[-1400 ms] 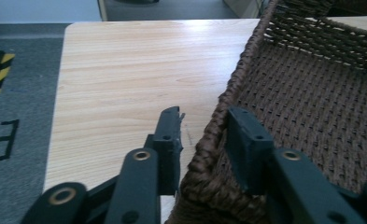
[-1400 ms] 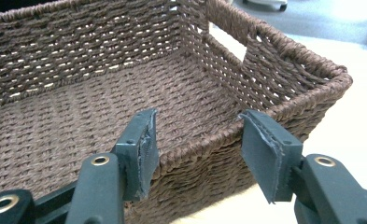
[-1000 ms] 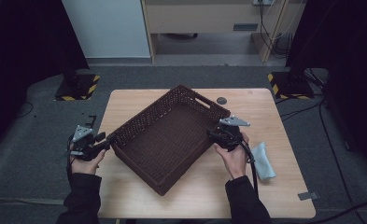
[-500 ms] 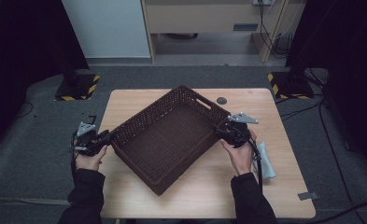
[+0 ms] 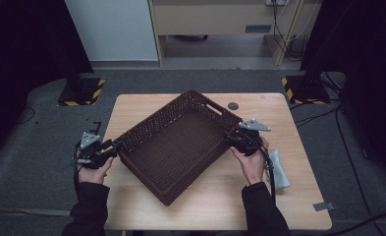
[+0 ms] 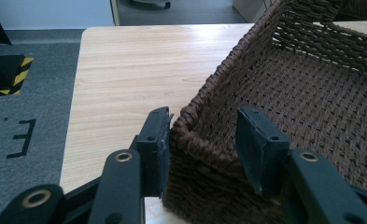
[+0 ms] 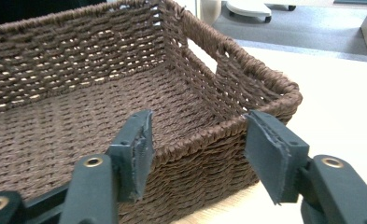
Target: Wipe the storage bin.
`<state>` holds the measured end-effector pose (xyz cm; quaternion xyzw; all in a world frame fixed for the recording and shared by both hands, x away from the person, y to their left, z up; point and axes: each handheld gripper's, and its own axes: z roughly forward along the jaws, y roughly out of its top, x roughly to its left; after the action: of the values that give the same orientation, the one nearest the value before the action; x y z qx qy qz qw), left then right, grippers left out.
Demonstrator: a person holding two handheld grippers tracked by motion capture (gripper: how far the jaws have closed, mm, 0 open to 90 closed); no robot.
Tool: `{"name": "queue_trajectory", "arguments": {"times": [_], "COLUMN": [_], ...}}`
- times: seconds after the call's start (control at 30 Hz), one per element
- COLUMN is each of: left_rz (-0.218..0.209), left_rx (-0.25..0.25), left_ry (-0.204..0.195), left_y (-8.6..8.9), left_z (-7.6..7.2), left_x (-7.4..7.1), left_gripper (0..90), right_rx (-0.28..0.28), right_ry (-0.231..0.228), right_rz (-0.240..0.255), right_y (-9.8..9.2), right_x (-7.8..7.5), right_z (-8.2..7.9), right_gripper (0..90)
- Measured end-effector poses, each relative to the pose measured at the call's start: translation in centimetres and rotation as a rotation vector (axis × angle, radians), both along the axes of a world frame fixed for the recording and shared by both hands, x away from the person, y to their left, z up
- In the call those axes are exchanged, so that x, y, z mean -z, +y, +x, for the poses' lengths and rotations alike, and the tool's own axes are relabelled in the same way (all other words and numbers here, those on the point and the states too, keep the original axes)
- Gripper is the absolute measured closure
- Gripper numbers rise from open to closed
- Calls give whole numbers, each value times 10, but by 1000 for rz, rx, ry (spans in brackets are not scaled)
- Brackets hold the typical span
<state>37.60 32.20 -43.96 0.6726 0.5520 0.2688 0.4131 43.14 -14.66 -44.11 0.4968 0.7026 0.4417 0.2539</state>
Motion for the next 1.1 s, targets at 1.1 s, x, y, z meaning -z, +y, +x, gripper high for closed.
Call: {"name": "queue_trajectory", "arguments": {"times": [1.1], "left_rz": [-28], "left_rx": [27], "left_ry": [-14], "left_y": [-6], "left_z": [2], "left_x": [0], "left_gripper": [488], "right_rx": [29], "right_ry": [-11], "right_rz": [5], "right_y": [-7], "right_x": [5], "right_z": [-4], "right_gripper": [433]}}
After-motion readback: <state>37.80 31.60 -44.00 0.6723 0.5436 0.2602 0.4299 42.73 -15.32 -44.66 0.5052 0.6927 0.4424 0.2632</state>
